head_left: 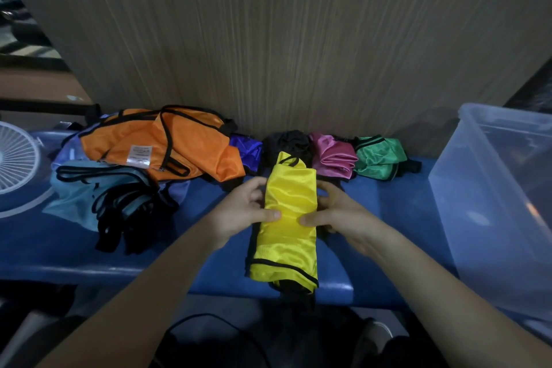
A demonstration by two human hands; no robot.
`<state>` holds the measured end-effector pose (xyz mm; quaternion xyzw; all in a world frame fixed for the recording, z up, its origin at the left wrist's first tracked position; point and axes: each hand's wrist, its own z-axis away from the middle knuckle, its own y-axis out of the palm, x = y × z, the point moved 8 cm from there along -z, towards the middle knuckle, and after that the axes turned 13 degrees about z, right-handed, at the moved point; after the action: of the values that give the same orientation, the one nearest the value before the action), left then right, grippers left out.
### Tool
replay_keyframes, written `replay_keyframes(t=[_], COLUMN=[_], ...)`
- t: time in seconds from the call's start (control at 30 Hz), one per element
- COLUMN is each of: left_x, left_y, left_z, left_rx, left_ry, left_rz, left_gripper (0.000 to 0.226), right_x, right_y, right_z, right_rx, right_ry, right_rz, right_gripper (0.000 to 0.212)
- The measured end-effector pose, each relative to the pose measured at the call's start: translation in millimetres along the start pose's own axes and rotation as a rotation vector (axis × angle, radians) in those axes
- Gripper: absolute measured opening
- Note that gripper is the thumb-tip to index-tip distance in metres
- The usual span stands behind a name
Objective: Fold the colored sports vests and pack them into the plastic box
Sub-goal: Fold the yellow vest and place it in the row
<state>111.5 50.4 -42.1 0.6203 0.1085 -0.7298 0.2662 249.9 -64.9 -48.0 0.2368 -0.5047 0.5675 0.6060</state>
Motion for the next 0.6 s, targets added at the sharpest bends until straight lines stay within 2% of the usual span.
replay_keyframes(t=[0.1, 0.2, 0.4, 0.6], left_x=[0.7, 1.3, -1.1, -2.5], left_y=[-2.5, -2.7, -6.2, -10.9], left_z=[0.5, 1.5, 3.2, 7.1], left_rx=[-0.024, -0.048, -0.007, -0.003], left_ry=[0.004, -0.026, 0.044, 0.058], left_rz=[0.004, -0.038, -0.072, -0.041], left_gripper=[0.059, 0.057, 0.052, 0.045], right_x=[-2.4, -1.8, 6.0, 5.9], right_y=[3.9, 9.1, 12.2, 6.5], right_z=[4.1, 4.5, 2.3, -1.2], right_rx=[0.024, 0.044, 0.022, 0.017], right_ry=[0.042, 0.03, -0.073, -0.099], right_rz=[0.045, -0.014, -0.136, -0.165], right_gripper=[0.072, 0.066, 0.071, 0.061])
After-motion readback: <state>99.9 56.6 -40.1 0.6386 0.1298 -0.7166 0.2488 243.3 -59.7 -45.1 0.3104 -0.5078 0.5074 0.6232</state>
